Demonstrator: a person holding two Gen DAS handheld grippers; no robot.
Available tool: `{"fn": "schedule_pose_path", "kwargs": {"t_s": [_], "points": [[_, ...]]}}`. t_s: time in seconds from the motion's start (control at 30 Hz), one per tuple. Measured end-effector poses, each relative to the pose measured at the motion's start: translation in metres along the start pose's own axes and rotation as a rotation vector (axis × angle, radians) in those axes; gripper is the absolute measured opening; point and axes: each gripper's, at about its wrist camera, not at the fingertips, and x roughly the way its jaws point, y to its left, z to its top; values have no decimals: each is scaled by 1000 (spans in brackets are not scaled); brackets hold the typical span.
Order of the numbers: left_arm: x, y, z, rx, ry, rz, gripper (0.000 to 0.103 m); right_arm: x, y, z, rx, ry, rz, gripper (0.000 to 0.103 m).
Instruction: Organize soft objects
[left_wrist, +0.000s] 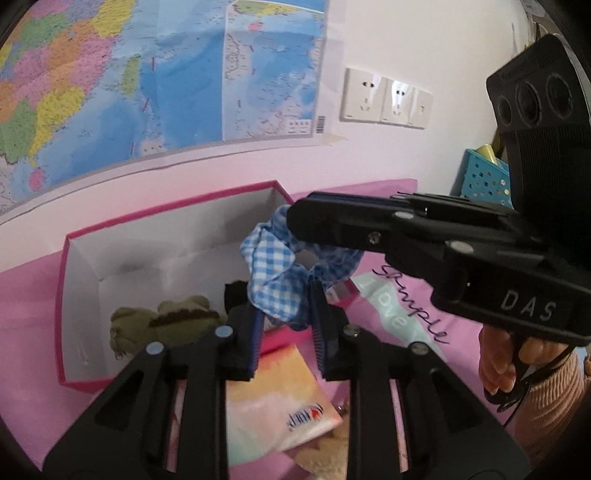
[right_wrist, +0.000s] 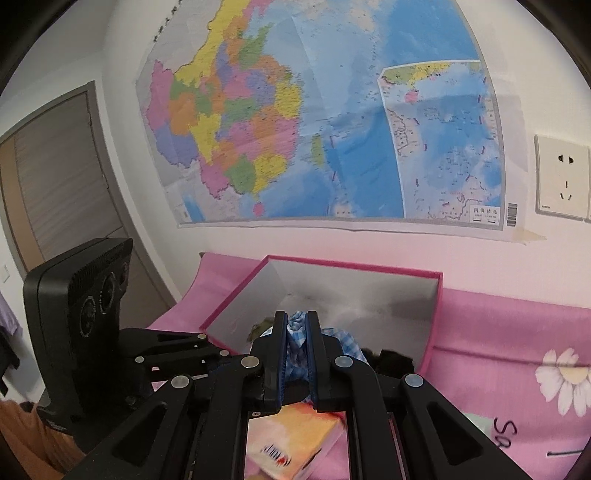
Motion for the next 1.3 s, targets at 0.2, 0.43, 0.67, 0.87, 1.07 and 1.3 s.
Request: {"fn": "schedule_pose_path", "kwargs": {"t_s": [0.2, 0.43, 0.67, 0.87, 1.07, 1.3], "points": [[14, 4, 6, -8, 4, 25, 25, 14, -11, 11, 14, -4, -7, 8], [34, 11, 16, -63, 41, 52, 25, 38, -26, 19, 35, 12, -39, 8], [47, 32, 26, -145, 76, 108, 37, 66, -47, 22, 104, 51, -116, 12], [40, 38, 16, -148, 72, 133, 54, 84, -54, 15, 99, 97, -228, 43], [8, 33, 1, -93, 5, 90, 54, 63, -49, 1, 99, 88, -202, 43], [-45, 28, -28, -48, -72, -4, 56, 9, -28, -20, 91, 51, -94, 45]]}}
